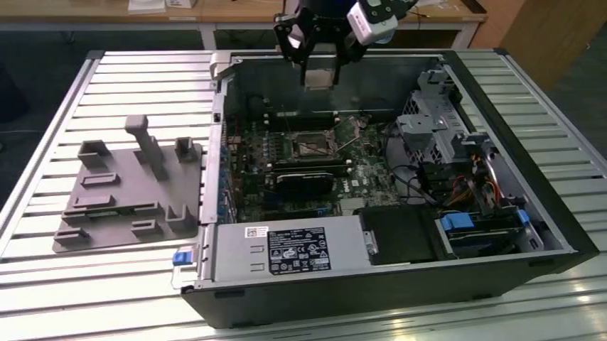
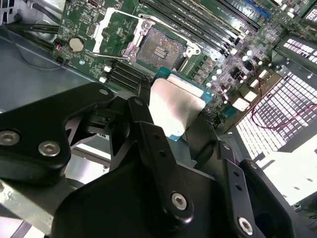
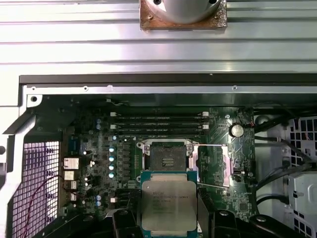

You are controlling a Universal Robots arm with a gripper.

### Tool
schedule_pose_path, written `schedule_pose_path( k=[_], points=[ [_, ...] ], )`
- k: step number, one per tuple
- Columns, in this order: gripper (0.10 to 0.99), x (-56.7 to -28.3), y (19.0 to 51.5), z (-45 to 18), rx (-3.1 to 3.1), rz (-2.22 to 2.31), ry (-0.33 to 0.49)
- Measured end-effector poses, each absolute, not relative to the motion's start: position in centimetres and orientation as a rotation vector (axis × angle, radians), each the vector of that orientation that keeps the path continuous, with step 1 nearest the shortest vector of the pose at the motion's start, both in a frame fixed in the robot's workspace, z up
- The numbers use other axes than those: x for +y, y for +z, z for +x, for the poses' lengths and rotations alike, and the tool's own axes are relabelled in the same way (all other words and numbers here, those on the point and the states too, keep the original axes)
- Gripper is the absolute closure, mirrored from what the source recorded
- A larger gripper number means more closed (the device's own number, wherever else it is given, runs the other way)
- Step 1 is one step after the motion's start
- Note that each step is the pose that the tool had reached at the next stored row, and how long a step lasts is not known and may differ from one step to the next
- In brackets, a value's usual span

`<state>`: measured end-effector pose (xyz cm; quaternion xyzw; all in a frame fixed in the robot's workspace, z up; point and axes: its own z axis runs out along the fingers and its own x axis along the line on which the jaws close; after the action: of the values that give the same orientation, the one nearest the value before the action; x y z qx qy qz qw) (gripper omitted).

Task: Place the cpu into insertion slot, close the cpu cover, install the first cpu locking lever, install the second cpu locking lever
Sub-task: 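Place the cpu into insertion slot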

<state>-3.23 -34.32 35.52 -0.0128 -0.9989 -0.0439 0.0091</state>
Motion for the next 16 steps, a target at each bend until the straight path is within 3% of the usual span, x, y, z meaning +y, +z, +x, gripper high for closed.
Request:
schedule_pose_path(
  k=[16],
  points=[
    [0.553, -34.3, 33.3, -3.2, -3.122, -0.04, -0.112]
  ],
)
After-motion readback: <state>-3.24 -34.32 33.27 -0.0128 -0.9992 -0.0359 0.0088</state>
